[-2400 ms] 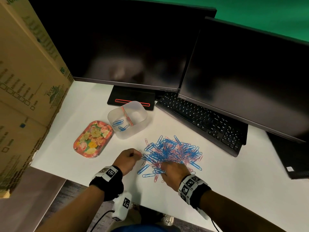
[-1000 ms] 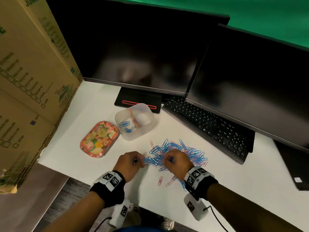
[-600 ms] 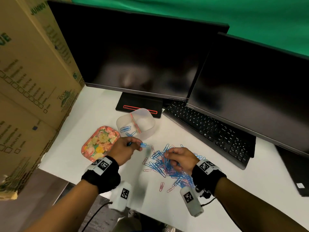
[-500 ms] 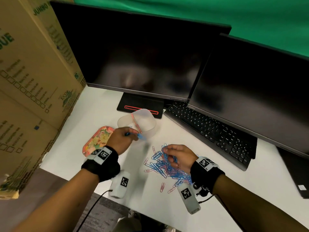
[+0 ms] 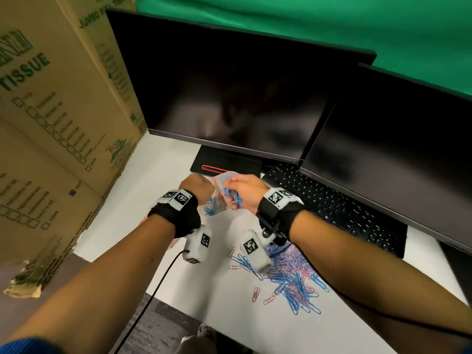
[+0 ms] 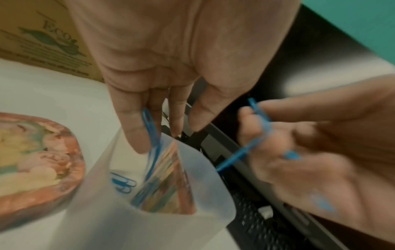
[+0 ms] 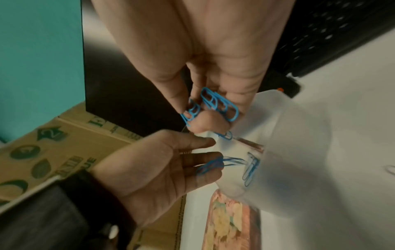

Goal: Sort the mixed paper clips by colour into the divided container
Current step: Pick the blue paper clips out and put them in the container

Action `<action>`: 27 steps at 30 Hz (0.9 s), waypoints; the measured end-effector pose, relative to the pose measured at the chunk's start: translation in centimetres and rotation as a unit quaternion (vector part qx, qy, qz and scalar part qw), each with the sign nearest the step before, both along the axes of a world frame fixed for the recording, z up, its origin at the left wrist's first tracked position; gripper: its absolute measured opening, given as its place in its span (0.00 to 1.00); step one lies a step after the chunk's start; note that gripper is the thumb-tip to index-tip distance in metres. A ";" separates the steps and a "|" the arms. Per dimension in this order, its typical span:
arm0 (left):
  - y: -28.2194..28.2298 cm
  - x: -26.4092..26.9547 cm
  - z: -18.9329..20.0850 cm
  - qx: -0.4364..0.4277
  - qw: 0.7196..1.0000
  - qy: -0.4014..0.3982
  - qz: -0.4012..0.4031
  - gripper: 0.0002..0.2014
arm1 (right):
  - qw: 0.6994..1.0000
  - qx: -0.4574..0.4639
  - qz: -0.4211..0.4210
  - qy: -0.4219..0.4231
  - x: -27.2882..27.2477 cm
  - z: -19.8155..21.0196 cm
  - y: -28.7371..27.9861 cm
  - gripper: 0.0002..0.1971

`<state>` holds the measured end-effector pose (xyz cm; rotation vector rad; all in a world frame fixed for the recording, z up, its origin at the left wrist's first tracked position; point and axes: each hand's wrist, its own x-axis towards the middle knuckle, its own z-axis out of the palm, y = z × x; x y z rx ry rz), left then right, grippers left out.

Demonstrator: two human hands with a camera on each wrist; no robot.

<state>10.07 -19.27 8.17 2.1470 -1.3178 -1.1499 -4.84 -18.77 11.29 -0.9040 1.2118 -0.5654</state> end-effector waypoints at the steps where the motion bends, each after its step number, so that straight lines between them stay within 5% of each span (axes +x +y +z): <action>1: -0.1 0.4 -0.1 -0.015 1.000 0.009 0.012 0.13 | 1.000 0.000 0.008 0.010 0.9 0.2 -0.6 0.10; 6: 0.3 1.7 1.4 -0.054 0.993 0.071 0.078 0.13 | 0.991 -0.020 0.069 0.116 3.5 -1.1 -3.1 0.04; 9: 1.0 2.1 1.7 -0.063 0.989 0.089 0.096 0.12 | 0.972 -0.045 0.133 0.187 3.1 -2.4 -4.0 0.17; 15: 3.7 0.9 1.3 -0.108 0.988 0.058 0.098 0.10 | 0.984 -0.068 0.089 0.138 0.2 -1.3 -3.3 0.11; 19: 7.1 -1.7 -1.0 -0.160 0.986 0.016 -0.051 0.05 | 0.998 0.019 0.000 0.061 -5.4 -1.3 -0.7 0.12; 21: 8.8 -3.2 -2.9 -0.148 0.976 -0.012 -0.161 0.06 | 0.984 -0.025 0.016 0.176 -8.5 -2.1 2.2 0.12; 24: 10.9 -5.6 -5.8 -0.078 0.952 -0.085 -0.283 0.09 | 0.907 -0.125 0.128 0.382 -11.7 -3.8 7.1 0.11; 27: 11.9 -6.7 -7.9 -0.027 0.926 -0.147 -0.345 0.12 | 0.899 -0.117 0.159 0.391 -12.7 -6.0 10.6 0.10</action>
